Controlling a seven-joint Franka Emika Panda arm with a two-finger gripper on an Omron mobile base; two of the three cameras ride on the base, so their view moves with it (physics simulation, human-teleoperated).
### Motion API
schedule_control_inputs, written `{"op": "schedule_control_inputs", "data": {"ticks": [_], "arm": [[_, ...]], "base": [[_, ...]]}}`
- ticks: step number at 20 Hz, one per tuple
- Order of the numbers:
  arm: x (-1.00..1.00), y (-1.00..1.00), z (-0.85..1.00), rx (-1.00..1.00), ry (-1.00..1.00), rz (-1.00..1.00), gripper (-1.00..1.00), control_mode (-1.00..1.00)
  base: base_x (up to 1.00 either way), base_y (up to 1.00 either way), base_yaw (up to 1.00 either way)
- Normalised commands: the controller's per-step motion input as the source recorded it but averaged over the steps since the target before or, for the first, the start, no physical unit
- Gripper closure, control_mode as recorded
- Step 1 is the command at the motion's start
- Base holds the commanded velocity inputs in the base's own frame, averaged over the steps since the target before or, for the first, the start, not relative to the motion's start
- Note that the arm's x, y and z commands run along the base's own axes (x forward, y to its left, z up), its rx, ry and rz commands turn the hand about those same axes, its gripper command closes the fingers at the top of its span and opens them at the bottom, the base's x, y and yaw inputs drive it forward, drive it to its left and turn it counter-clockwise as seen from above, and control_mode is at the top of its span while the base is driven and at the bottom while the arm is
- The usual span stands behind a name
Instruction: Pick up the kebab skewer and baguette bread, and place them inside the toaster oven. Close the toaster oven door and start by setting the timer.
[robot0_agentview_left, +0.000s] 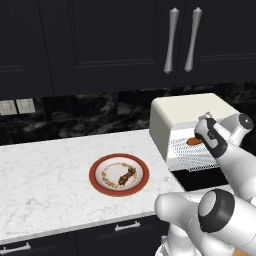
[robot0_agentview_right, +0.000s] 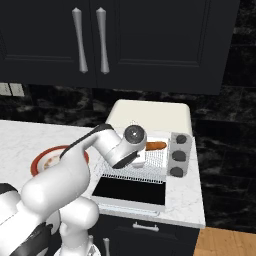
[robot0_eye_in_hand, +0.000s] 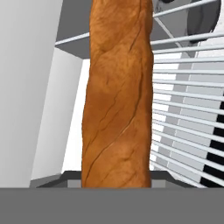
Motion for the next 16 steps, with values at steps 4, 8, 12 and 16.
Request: {"op": "schedule_control_inputs", "data": {"ticks": [4, 8, 12, 16], "arm": [[0.03, 0.00, -0.16, 0.00, 0.00, 0.00, -1.00, -1.00], [0.00, 0.02, 0.00, 0.00, 0.00, -0.01, -1.00, -1.00], [0.00, 0.00, 0.00, 0.00, 0.00, 0.00, -1.00, -1.00], [0.00, 0.00, 0.00, 0.00, 0.00, 0.00, -1.00, -1.00]], "base": [[0.00, 0.00, 0.00], [0.00, 0.00, 0.00], [0.00, 0.00, 0.00], [0.00, 0.00, 0.00]]}}
